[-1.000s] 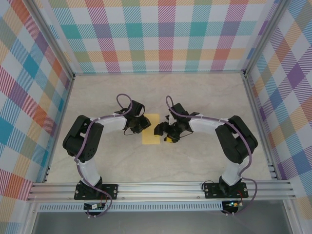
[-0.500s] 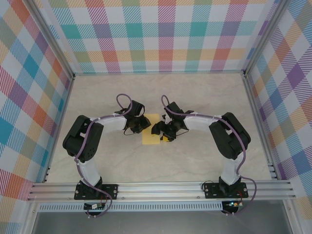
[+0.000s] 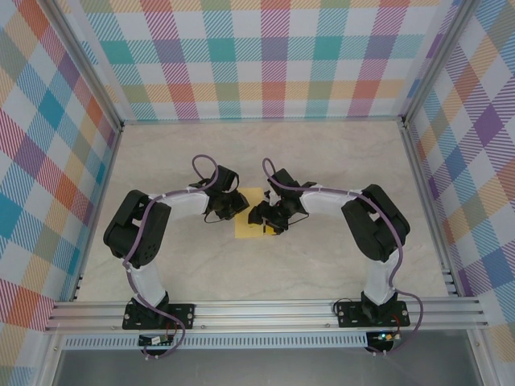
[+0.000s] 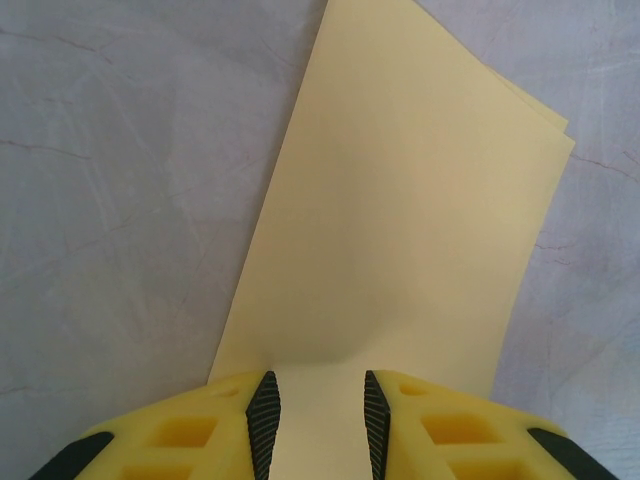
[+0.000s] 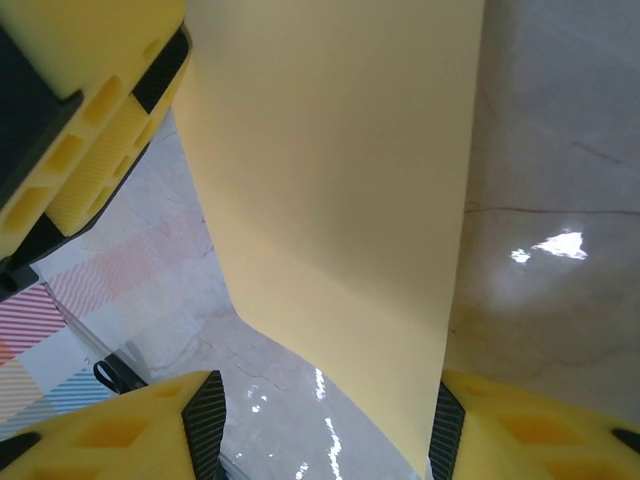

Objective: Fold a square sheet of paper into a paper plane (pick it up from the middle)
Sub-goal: Third fold the triangle at the center of the table.

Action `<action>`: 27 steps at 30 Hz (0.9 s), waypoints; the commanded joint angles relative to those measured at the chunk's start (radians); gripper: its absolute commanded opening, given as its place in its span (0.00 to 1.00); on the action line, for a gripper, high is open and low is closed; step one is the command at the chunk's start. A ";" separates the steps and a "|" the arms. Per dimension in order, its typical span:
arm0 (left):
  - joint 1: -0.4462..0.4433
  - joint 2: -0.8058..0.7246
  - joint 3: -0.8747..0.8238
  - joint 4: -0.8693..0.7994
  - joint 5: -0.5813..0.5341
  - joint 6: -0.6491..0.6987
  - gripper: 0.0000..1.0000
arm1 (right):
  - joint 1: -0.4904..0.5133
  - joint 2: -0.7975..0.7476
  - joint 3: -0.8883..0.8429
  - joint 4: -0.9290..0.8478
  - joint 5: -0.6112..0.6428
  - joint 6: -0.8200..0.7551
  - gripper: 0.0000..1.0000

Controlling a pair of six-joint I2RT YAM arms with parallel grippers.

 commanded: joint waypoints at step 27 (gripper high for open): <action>-0.008 -0.007 -0.029 -0.103 -0.002 0.006 0.33 | 0.006 -0.079 -0.116 0.111 0.052 0.103 0.19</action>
